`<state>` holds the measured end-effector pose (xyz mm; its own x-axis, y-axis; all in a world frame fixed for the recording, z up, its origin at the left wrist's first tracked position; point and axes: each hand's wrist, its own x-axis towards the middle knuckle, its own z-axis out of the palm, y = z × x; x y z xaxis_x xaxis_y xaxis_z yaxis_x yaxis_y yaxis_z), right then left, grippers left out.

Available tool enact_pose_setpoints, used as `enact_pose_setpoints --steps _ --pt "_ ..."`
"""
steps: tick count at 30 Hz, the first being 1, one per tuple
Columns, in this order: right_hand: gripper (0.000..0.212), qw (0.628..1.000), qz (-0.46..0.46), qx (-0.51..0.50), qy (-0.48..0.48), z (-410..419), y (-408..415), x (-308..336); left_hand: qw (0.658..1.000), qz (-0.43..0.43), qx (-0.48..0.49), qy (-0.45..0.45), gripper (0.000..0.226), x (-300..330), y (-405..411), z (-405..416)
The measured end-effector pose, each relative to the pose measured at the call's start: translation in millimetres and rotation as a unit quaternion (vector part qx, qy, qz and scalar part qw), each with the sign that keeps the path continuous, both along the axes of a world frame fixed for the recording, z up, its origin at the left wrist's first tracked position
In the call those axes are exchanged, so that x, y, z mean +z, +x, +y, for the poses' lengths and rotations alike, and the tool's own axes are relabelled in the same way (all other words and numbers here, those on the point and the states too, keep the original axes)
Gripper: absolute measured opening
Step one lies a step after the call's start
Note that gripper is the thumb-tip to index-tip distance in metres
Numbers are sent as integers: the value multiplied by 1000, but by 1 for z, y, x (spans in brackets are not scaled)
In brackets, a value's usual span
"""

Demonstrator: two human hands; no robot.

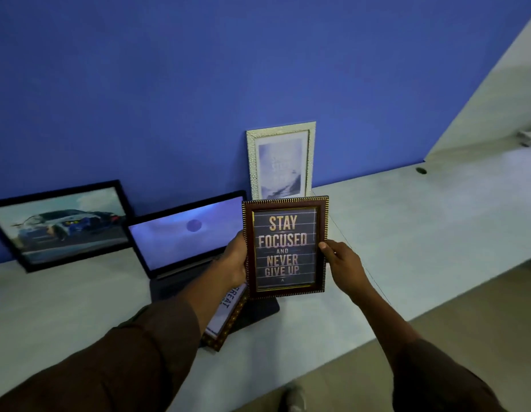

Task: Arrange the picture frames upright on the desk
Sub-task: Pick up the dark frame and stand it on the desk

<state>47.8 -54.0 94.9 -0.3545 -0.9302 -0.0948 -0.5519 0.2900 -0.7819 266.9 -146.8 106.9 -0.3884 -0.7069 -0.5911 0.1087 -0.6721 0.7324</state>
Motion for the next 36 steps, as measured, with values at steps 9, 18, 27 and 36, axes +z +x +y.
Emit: enact_pose_setpoints --steps 9,18,27,36 --pt "42 998 30 48 36 -53 -96 -44 998 -44 37 36 61 -53 -82 -42" --pt "45 983 33 159 86 -127 -192 -75 986 -59 141 66 62 -95 -164 -75" --pt "38 969 28 208 131 -141 -224 -111 985 -72 132 81 57 -120 -184 -74" --pt "36 970 -5 197 139 -135 -238 -123 985 -79 135 75 58 -136 -195 -74"
